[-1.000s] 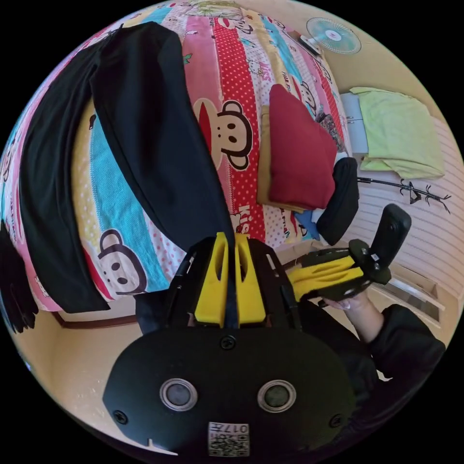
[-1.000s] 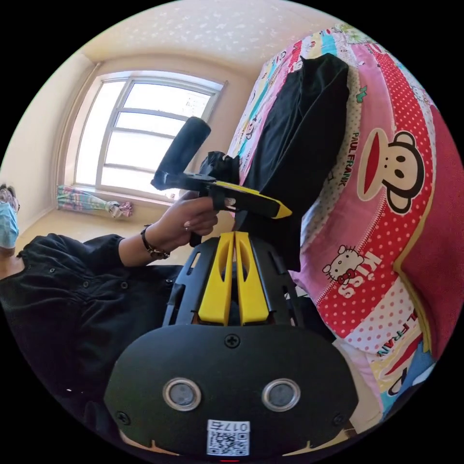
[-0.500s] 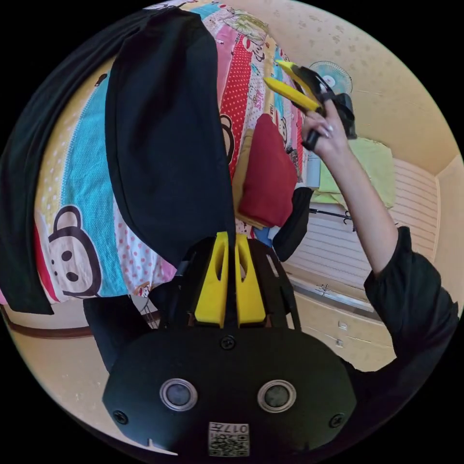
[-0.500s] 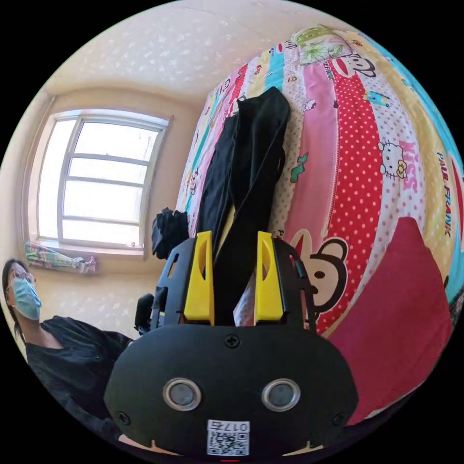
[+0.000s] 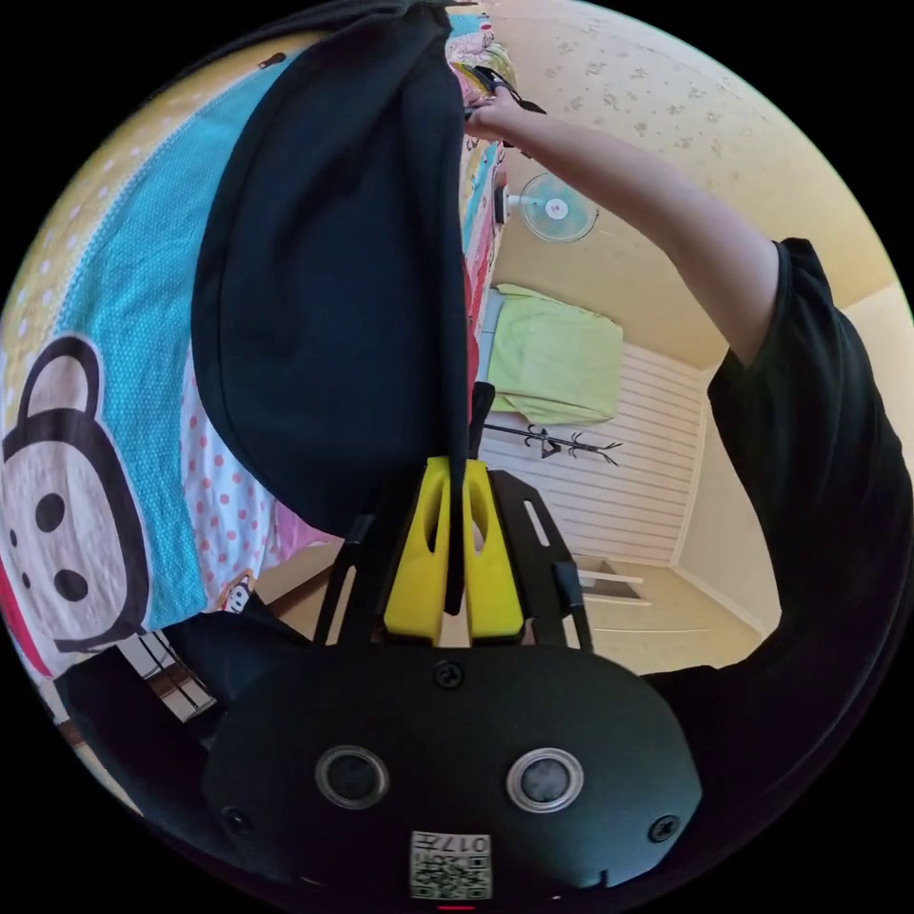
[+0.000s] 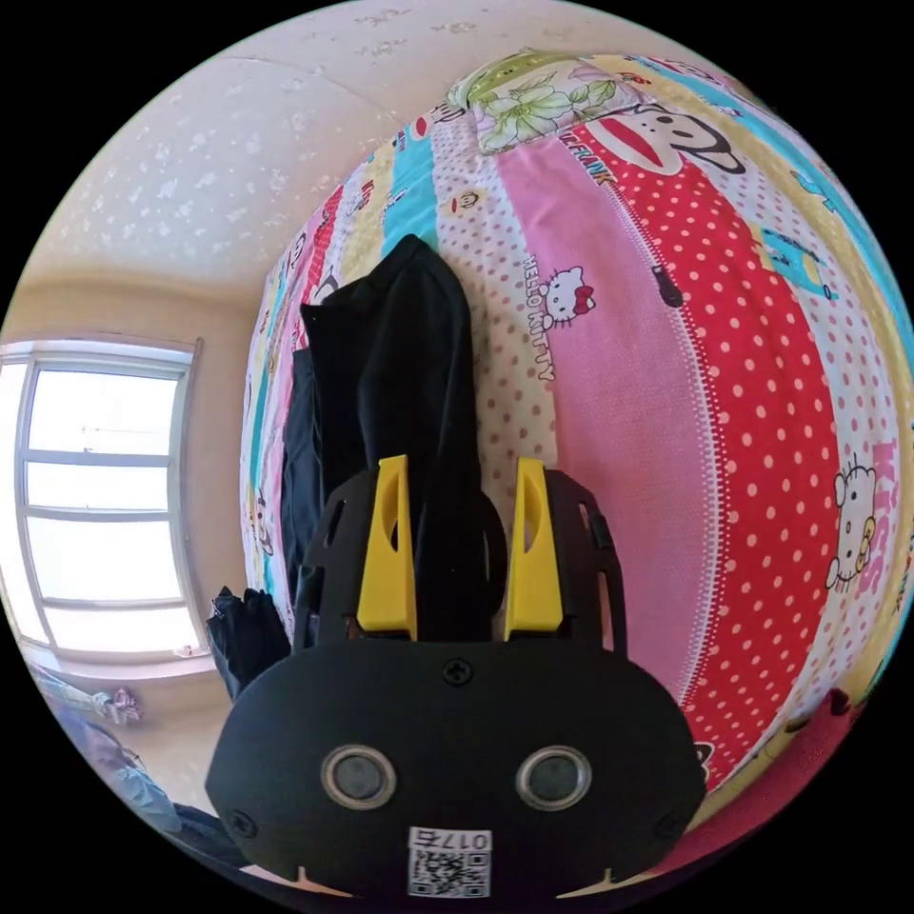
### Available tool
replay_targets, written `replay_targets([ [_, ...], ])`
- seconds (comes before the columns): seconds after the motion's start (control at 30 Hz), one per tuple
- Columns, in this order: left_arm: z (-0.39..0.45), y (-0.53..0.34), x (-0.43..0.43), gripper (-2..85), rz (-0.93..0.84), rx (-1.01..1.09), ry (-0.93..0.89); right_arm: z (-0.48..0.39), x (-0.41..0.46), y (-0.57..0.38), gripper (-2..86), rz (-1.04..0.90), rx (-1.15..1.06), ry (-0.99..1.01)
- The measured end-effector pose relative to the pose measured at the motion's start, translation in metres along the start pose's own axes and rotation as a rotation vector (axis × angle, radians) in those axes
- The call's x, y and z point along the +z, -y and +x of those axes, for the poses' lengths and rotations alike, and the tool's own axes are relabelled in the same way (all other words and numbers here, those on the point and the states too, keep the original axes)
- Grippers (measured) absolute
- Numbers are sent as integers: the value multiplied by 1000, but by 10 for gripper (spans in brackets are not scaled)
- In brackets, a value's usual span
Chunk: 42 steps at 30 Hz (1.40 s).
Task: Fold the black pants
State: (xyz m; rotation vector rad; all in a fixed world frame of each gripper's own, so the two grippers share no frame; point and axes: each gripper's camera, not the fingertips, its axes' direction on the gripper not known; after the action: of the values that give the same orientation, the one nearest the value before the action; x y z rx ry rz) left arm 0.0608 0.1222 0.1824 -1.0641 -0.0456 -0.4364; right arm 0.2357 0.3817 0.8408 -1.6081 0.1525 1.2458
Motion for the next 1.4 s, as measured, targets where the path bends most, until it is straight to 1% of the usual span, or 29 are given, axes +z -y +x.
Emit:
replay_targets([
  [0.03, -3, 0, -6, -9, -3, -13, -20, -15, 11, -1, 112, 18, 5, -39],
  [0.07, -8, -1, -18, -8, -8, -37, -63, -33, 17, -3, 70, 70, 3, -101],
  [0.13, -9, -2, -43, -8, 2, -38, -106, -64, 26, -8, 39, 137, -6, -171],
  [0.23, -6, -1, -88, -8, 3, -7, -88, -127, 54, -7, 22, 85, -165, -238],
  [0.27, -8, -2, -107, -8, 13, -16, -75, -155, 63, -7, 18, 80, -212, -297],
  [0.33, -11, -6, -140, -8, 53, -18, -69, -195, 78, -7, 15, 86, -246, -401],
  [0.4, -15, -15, -185, -8, 137, -19, -56, -233, 94, -10, 13, 111, -267, -483],
  [0.47, -21, -24, -216, -8, 201, -38, -64, -281, 117, -18, 11, 181, -252, -583],
  [0.53, -28, -32, -242, -7, 255, -64, -86, -313, 138, -26, 10, 209, -262, -594],
  [0.63, -38, -46, -281, -6, 349, -94, -96, -361, 181, -37, 10, 198, -336, -520],
  [0.77, -54, -60, -324, -4, 437, -123, -12, -412, 256, -48, 12, 100, -452, -471],
  [0.8, -61, -63, -332, -4, 451, -144, 9, -414, 265, -49, 13, 86, -455, -443],
  [0.87, -71, -68, -341, -4, 459, -167, 19, -415, 300, -55, 15, 14, -481, -316],
  [0.97, -78, -81, -356, -5, 491, -197, 90, -414, 327, -66, 22, -9, -494, -271],
  [1.0, -79, -85, -361, -3, 508, -206, 125, -414, 328, -67, 24, -8, -496, -267],
  [1.1, -77, -88, -374, 3, 549, -202, 194, -405, 322, -77, 39, -37, -592, -186],
  [1.17, -79, -86, -377, 13, 543, -236, 222, -391, 304, -95, 49, -53, -681, -206],
  [1.23, -77, -87, -381, 32, 551, -265, 283, -367, 284, -116, 63, -58, -709, -205],
  [1.3, -66, -87, -388, 79, 569, -250, 360, -331, 263, -140, 74, -84, -668, -171],
  [1.37, -57, -83, -393, 111, 577, -222, 416, -270, 236, -179, 85, -99, -541, -147],
  [1.4, -52, -77, -395, 120, 575, -193, 449, -254, 231, -191, 88, -99, -497, -149],
])
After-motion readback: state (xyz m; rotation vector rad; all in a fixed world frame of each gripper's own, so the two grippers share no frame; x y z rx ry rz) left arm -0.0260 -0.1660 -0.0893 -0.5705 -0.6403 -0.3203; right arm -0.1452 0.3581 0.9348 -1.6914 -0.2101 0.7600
